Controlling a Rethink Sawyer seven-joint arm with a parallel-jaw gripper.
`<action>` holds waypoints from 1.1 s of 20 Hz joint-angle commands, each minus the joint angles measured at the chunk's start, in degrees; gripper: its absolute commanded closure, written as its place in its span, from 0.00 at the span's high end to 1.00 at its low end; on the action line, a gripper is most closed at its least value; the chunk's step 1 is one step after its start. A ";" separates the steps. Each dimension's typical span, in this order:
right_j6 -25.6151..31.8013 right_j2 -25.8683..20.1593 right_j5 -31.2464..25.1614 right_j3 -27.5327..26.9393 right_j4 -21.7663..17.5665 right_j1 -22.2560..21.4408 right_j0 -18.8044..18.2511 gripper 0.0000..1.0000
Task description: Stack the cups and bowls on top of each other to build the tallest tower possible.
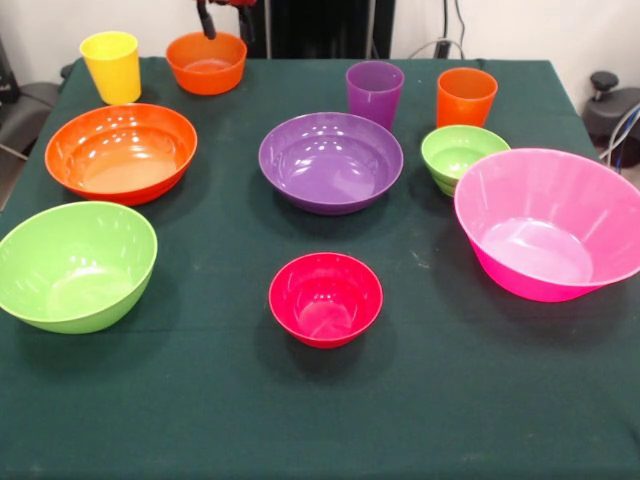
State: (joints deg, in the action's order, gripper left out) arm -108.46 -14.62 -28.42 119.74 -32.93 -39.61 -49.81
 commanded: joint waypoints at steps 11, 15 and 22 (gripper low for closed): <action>0.38 -2.12 9.34 -5.62 -7.12 12.81 1.05 1.00; -0.14 -1.75 10.55 -6.72 -7.95 14.33 1.38 1.00; -0.13 -1.19 11.60 -8.19 -8.40 15.61 1.95 1.00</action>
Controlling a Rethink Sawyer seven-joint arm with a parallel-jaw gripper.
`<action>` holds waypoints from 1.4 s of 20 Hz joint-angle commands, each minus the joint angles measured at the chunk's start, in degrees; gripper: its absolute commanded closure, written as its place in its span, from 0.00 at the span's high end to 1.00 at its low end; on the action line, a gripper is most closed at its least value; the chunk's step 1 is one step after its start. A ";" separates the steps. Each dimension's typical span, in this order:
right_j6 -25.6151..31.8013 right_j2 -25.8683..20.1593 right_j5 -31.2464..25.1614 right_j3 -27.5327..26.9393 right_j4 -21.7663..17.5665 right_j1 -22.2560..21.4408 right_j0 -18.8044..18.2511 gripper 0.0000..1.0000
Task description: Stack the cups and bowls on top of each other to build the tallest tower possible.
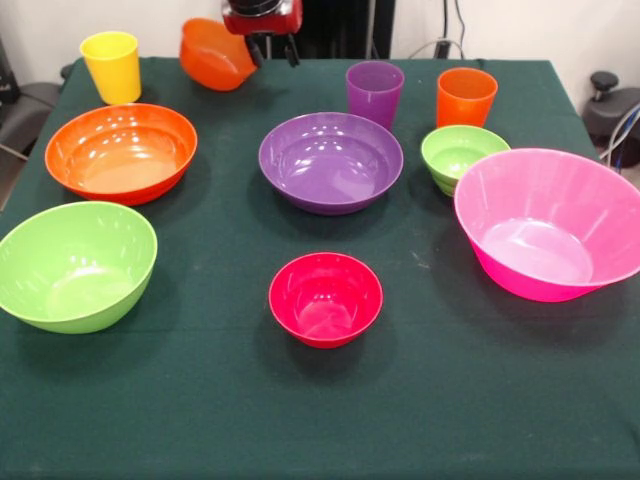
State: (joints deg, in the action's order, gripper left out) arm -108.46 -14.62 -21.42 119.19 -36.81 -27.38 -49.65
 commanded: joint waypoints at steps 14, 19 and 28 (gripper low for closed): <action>0.61 -1.37 4.02 -7.58 -4.35 3.27 1.03 1.00; 0.89 -1.56 3.26 -7.49 -4.04 2.66 1.01 1.00; 2.58 -2.34 -0.56 -5.75 -2.63 -1.60 0.12 1.00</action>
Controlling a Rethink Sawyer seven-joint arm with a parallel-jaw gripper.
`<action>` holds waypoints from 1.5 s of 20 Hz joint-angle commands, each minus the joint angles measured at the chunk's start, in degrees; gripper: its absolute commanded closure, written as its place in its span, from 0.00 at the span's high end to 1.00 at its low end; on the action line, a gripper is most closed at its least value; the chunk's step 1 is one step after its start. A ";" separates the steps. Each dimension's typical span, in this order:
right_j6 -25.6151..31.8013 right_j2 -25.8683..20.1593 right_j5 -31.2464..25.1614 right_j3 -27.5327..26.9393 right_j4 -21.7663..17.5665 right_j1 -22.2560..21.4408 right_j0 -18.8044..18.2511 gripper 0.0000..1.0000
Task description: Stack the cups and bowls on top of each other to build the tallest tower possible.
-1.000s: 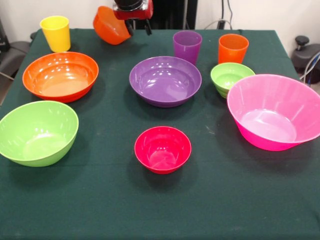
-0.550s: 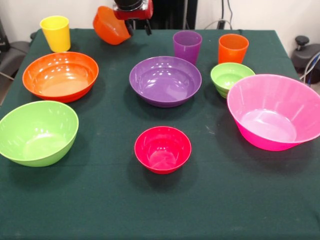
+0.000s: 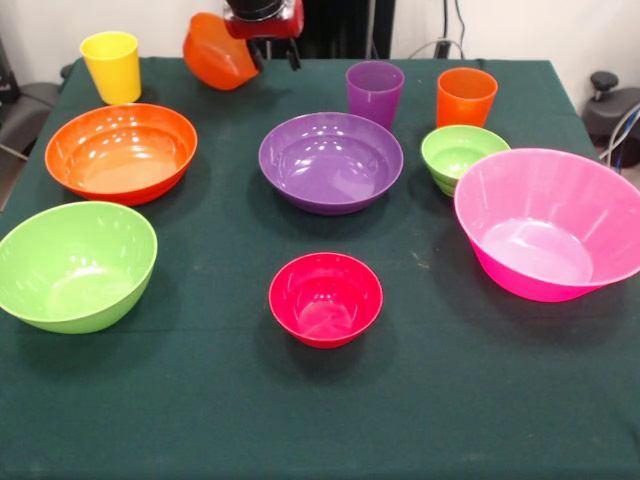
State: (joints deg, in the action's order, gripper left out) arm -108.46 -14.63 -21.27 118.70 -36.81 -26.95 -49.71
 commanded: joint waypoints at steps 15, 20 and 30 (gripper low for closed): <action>2.60 -2.03 -0.74 -4.28 -3.07 -2.88 -0.14 1.00; 2.73 -2.09 -1.04 -4.89 -2.94 -2.12 -0.26 1.00; 2.37 -1.82 -1.01 -4.75 -2.82 -2.29 -0.31 1.00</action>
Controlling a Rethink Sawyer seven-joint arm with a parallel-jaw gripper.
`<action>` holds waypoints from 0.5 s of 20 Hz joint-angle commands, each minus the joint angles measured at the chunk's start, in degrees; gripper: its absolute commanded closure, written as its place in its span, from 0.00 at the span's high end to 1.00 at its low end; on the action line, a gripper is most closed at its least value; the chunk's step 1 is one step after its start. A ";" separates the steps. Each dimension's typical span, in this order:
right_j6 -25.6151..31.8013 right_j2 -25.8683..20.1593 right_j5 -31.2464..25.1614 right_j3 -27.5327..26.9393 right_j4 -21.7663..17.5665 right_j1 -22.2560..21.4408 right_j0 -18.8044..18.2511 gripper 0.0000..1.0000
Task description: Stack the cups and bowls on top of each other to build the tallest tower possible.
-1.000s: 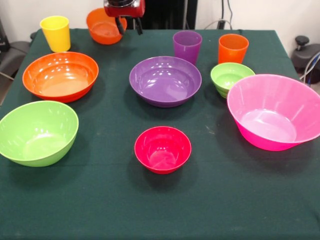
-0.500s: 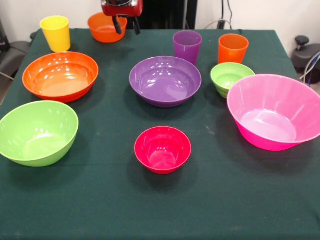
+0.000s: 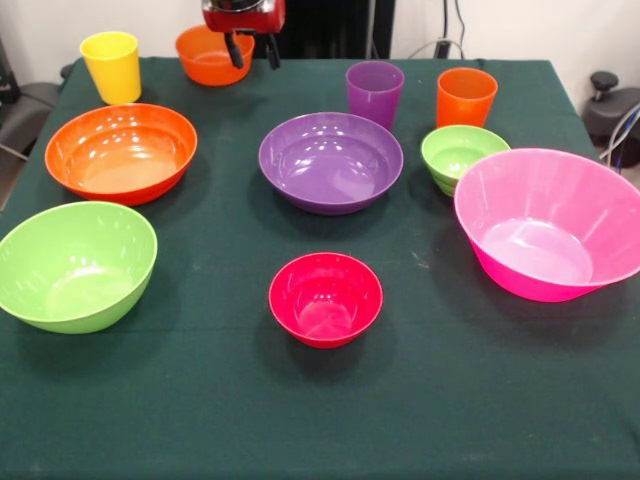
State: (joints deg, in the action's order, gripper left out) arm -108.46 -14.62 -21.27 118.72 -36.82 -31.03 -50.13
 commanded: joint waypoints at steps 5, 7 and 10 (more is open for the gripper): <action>2.47 -1.80 -1.09 -4.28 -2.84 1.24 -0.04 1.00; 2.32 -1.72 -0.98 -4.24 -2.87 1.24 0.12 1.00; 1.93 -1.59 -0.70 -3.90 -2.88 1.13 0.40 1.00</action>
State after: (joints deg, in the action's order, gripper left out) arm -108.46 -14.62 -21.27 118.72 -36.82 -31.04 -50.14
